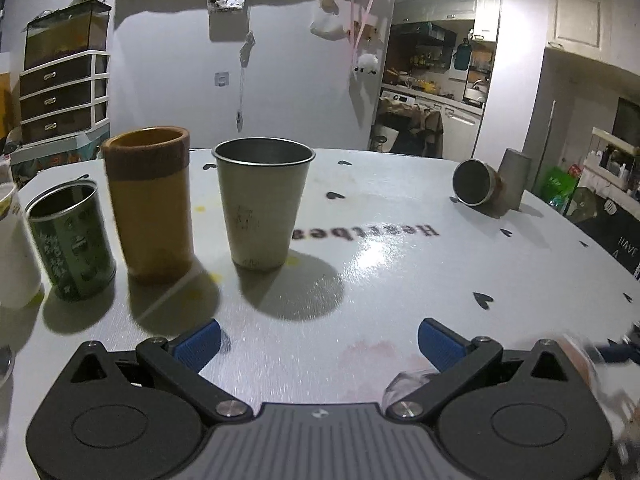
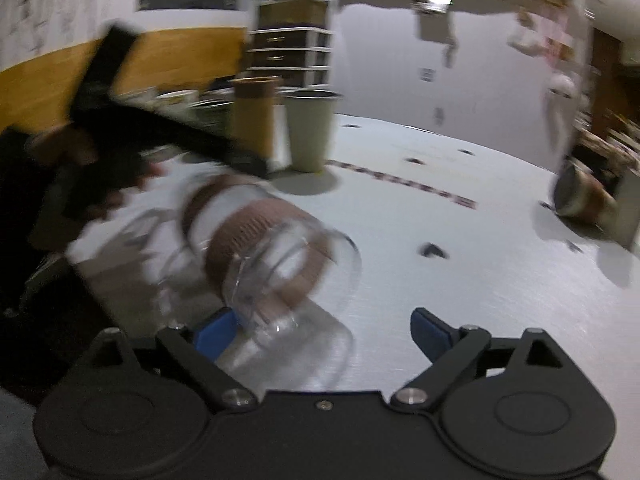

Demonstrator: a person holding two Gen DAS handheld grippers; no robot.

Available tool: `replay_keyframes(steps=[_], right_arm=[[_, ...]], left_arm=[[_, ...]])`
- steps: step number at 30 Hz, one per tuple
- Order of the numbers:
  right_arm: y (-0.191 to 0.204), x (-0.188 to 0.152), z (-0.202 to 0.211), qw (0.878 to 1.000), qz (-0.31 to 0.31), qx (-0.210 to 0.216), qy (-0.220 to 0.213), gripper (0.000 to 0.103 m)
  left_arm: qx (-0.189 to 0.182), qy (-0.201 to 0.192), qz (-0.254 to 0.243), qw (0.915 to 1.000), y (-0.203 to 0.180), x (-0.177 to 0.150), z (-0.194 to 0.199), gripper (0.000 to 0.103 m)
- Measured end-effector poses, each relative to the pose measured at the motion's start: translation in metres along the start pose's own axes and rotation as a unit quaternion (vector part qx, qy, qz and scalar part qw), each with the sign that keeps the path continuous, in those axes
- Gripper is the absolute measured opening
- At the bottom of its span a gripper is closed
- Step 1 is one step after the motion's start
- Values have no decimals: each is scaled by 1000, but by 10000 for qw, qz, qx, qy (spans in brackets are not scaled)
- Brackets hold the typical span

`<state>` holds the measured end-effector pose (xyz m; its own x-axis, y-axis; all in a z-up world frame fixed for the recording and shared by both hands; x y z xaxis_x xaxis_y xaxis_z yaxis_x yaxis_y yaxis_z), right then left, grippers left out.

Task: Flip cup upright
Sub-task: 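Lift the glass mug with the right gripper and carry it toward the left tool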

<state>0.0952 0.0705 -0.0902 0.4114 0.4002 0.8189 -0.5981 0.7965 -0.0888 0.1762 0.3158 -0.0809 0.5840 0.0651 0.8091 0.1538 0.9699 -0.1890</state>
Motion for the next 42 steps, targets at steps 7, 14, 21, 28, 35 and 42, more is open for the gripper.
replay_keyframes(steps=[7, 14, 21, 28, 35, 42], right_arm=[[-54, -6, -24, 9910, -1169, -644, 47, 94], [-66, 4, -42, 9842, -1631, -687, -55, 94], [-73, 7, -40, 9784, -1872, -853, -215, 94], [-81, -12, -12, 9661, -2377, -897, -453, 94], [-76, -42, 17, 9629, -2483, -863, -612, 94], [-78, -48, 27, 9618, -2491, -889, -711, 94]], left_arm=[[-53, 1, 71, 10000, 0, -14, 21, 103], [-185, 84, -49, 9998, -10, -28, 38, 103], [-595, -87, 130, 9981, -22, -8, 58, 103], [-1092, 820, 204, 9904, -71, 19, 20, 103], [-847, 1896, 126, 9781, -98, 13, -43, 103], [-654, 2255, -38, 9720, -106, 3, -71, 81]])
Point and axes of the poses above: each gripper's, at about its wrist camera, not at the fingertips, and z roughly against the way its jaws point, y to its left, x to its top, the point moved 7 cm from there along -z, roughly the way its jaws point, and after that the axes turned 5 degrees about z, right-handed, at the moved point
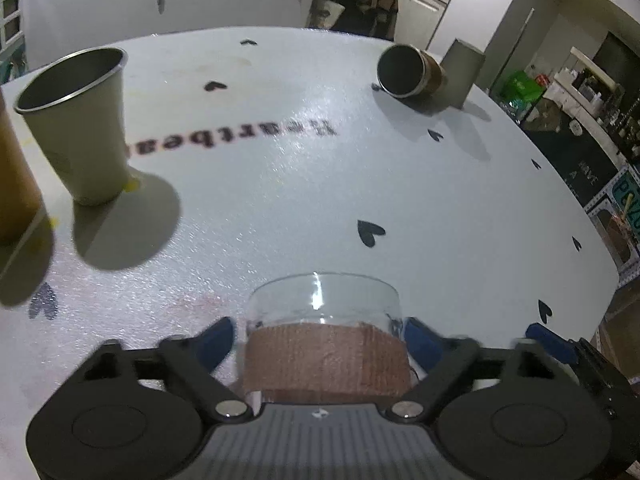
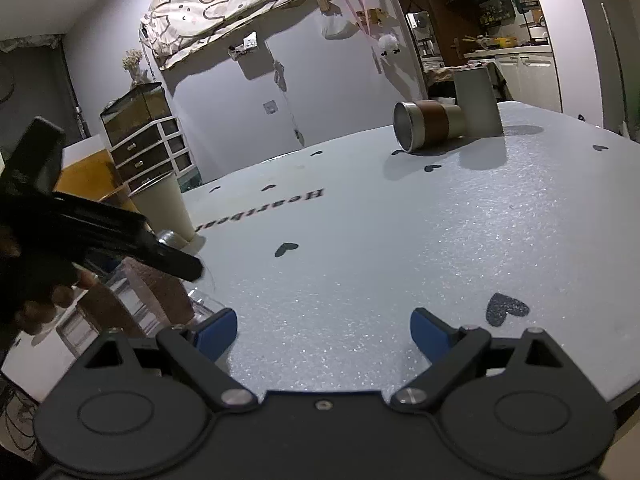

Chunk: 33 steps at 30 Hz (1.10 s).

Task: Flip cup upright

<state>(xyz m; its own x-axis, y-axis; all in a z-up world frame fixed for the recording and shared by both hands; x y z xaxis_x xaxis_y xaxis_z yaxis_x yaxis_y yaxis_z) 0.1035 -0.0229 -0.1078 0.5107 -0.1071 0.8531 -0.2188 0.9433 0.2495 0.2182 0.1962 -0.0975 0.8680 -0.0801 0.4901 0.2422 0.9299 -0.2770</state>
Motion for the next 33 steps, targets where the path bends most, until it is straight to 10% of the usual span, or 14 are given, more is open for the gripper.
replay_keyframes(steps=[18, 33], right_arm=[[24, 6, 3, 9994, 260, 202, -123, 94], [51, 7, 4, 9975, 559, 408, -169, 92]], left_arm=[[-107, -1363, -62, 9906, 35, -23, 118, 77], [1342, -2499, 1160, 9519, 177, -2, 168, 77]])
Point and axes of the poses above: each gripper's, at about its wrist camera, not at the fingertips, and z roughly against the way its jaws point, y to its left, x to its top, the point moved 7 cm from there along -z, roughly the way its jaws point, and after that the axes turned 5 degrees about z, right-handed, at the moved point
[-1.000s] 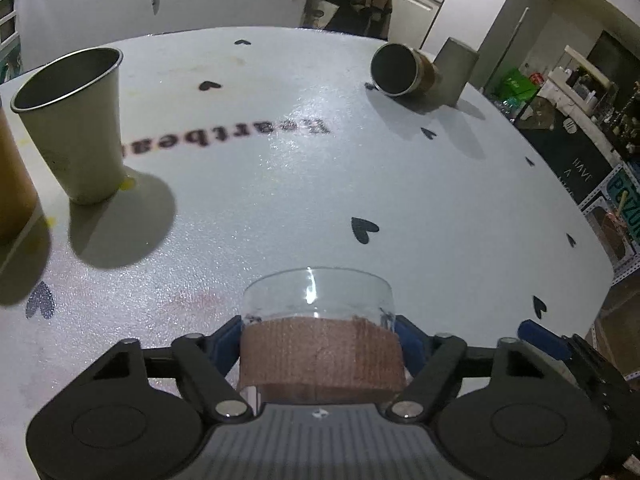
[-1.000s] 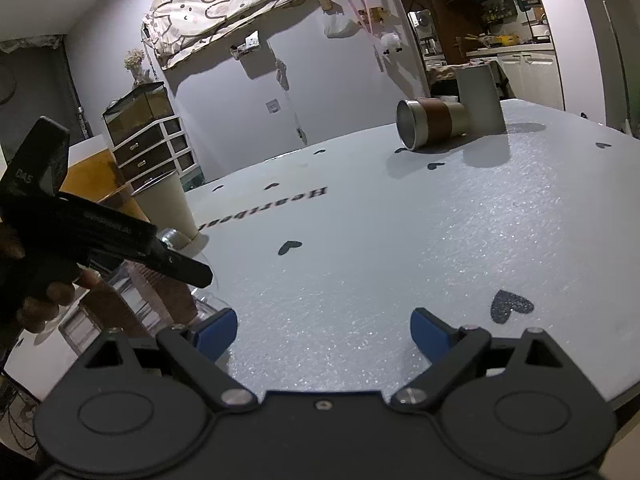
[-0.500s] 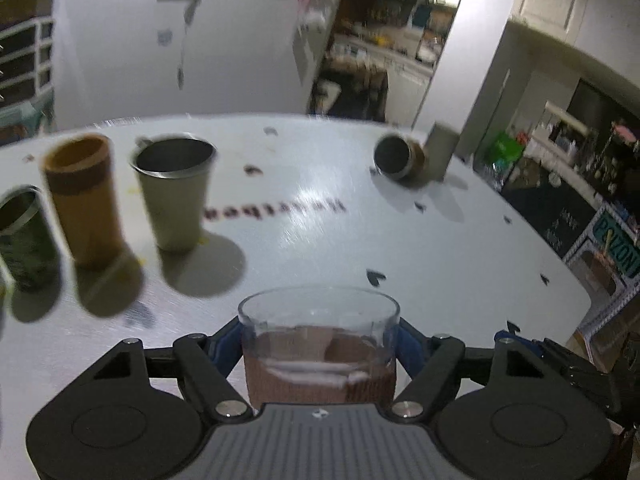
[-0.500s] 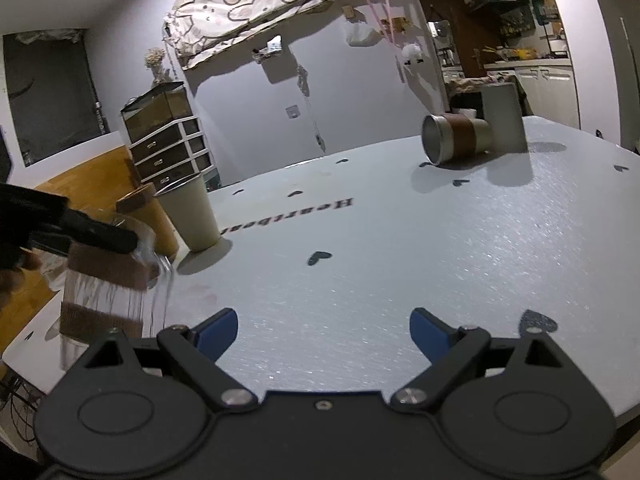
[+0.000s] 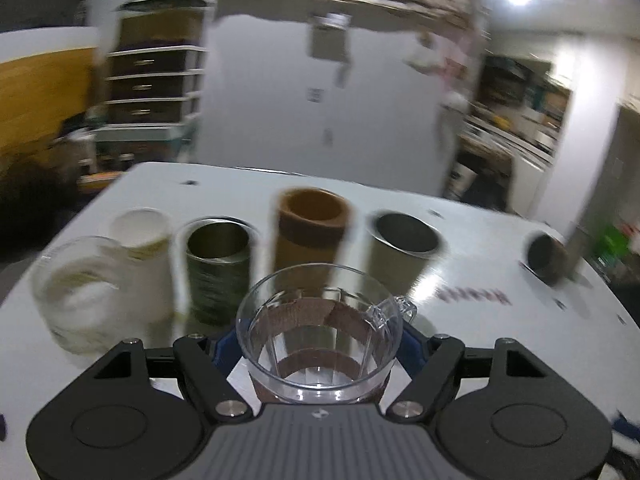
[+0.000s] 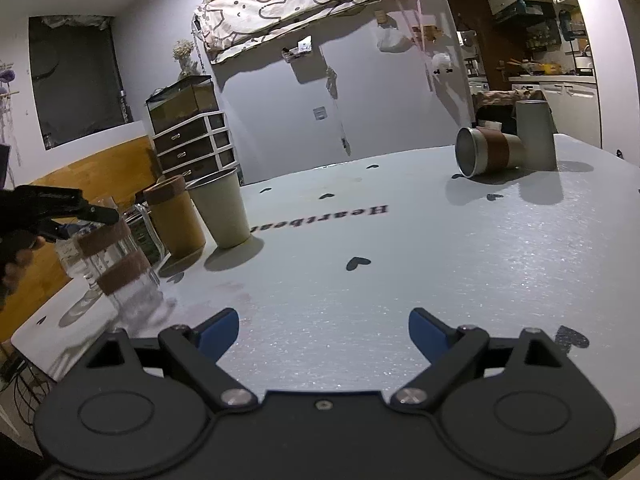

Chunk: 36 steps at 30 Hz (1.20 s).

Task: Flip cup upright

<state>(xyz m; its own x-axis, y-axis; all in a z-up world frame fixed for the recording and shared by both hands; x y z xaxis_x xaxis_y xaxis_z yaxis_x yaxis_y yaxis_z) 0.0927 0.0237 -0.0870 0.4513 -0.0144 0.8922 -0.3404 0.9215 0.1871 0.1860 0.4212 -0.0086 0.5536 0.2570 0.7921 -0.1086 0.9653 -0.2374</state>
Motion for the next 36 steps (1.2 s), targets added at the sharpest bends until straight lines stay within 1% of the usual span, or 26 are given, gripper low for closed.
replay_keyframes(steps=[4, 8, 12, 15, 17, 21, 22, 24, 28, 31, 36], right_arm=[[0, -1, -1, 10000, -4, -9, 24, 92], [1, -1, -1, 10000, 11, -9, 26, 92], [2, 0, -1, 10000, 21, -1, 28, 92], [3, -1, -1, 10000, 22, 4, 29, 92], [3, -1, -1, 10000, 26, 13, 27, 92], [3, -1, -2, 10000, 21, 10, 42, 92], [3, -1, -2, 10000, 23, 12, 41, 92], [3, -1, -2, 10000, 25, 17, 40, 92], [4, -1, -2, 10000, 12, 20, 37, 92], [6, 2, -2, 10000, 68, 26, 0, 92], [17, 21, -2, 9994, 226, 162, -199, 92]], left_arm=[[299, -233, 253, 9990, 23, 16, -9, 77], [729, -336, 247, 9965, 33, 21, -12, 77], [1084, -405, 42, 9933, 31, 18, -11, 77], [1408, -525, -305, 9882, 24, 15, -13, 77], [1508, -602, -439, 9858, 22, 15, -15, 77], [1562, -645, -456, 9846, 23, 14, -15, 79], [1561, -673, -443, 9845, 22, 15, -13, 83], [1531, -731, -404, 9847, 22, 16, -9, 89], [1438, -785, -317, 9860, 22, 16, -2, 90], [1316, -875, -169, 9873, 20, 15, 11, 90], [1090, -1114, -90, 9877, 6, 5, 42, 92]])
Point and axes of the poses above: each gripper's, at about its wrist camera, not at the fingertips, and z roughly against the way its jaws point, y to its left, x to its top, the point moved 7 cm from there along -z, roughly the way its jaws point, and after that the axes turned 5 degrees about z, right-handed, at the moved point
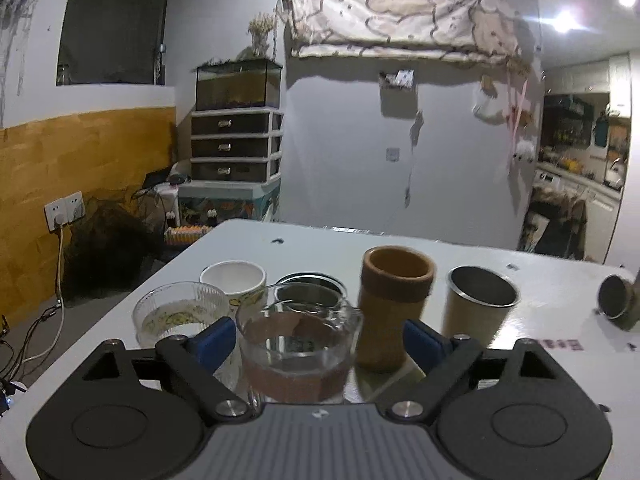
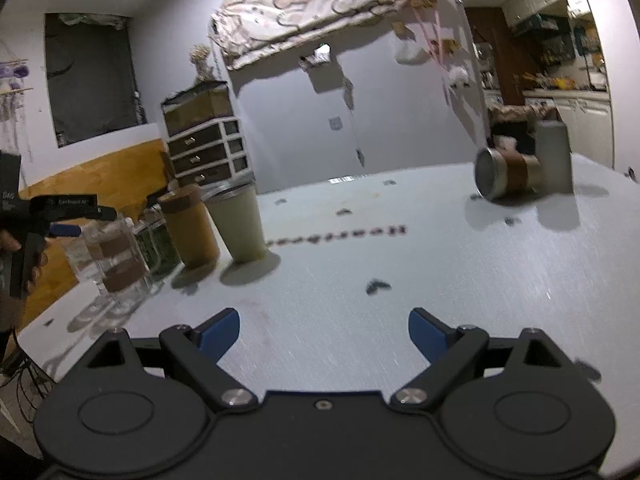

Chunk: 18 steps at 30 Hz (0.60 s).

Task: Flip cup upright

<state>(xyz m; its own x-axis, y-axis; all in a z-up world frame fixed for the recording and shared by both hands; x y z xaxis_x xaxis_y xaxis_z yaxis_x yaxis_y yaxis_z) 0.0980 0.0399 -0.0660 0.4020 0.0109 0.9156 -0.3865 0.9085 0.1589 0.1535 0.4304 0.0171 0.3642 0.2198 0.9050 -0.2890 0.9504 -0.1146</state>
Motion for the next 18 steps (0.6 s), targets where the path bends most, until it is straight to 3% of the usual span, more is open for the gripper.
replay_keyframes(steps=[9, 18], right_arm=[[22, 31, -7, 9989, 230, 225, -354, 92], [42, 34, -17, 9978, 483, 239, -395, 95]], left_arm=[[-322, -494, -37, 9983, -16, -27, 59, 100], [-283, -626, 264, 9973, -14, -63, 84, 103]])
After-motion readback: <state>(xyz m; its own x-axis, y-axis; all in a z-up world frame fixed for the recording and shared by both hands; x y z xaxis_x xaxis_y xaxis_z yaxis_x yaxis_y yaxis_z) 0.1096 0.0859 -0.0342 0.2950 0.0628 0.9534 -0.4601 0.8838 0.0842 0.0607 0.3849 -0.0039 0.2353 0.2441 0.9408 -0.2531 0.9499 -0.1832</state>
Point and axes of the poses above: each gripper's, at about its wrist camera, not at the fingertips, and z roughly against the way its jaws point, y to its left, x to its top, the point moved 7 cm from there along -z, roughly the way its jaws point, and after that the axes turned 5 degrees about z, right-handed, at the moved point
